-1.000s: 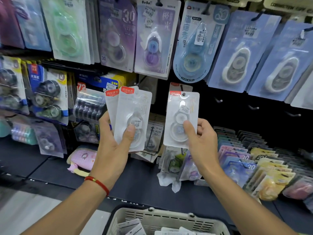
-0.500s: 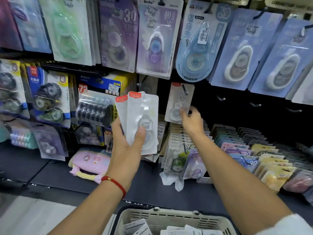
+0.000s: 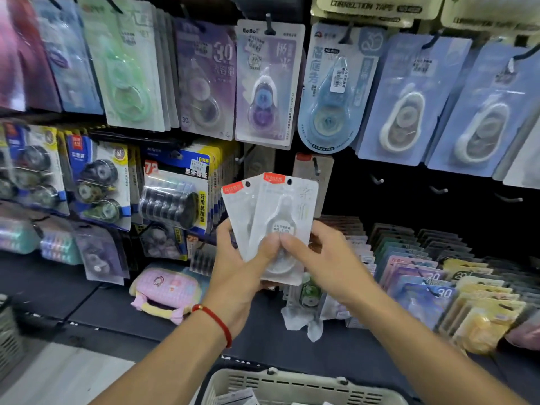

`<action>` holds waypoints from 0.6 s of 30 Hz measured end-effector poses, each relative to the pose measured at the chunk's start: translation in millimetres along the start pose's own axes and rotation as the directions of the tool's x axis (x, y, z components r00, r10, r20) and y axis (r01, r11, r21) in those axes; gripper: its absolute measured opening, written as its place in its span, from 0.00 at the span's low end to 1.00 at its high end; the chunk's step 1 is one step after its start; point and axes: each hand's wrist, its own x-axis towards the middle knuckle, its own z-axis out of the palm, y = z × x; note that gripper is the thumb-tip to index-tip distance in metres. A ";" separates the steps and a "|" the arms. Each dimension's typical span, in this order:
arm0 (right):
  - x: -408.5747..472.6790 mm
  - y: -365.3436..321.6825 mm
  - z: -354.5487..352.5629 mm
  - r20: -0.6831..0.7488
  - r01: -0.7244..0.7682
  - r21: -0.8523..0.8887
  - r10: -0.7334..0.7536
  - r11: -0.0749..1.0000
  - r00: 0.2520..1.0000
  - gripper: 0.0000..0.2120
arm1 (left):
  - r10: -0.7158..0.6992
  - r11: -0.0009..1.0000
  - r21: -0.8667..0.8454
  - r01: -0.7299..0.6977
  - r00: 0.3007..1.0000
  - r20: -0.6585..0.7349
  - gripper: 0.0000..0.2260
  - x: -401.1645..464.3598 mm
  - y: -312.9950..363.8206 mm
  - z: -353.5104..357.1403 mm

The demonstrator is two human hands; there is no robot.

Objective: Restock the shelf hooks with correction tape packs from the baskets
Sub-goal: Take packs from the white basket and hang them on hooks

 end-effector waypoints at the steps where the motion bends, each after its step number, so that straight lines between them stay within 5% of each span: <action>1: -3.0 -0.1 3.0 -0.030 0.031 -0.020 -0.032 0.999 0.999 0.14 | -0.002 1.000 -0.001 0.002 1.000 0.006 0.34 -0.9 -0.5 1.9; 9: 8.1 12.9 -20.8 -0.229 0.014 0.202 0.034 0.979 0.973 0.07 | -0.051 0.995 -0.095 0.040 0.992 -0.112 0.18 6.7 -2.1 -11.3; 18: 15.7 10.8 -31.8 -0.248 -0.041 0.301 0.119 0.953 0.961 0.06 | -0.014 0.996 -0.088 0.007 0.997 -0.082 0.26 11.4 -3.0 -21.3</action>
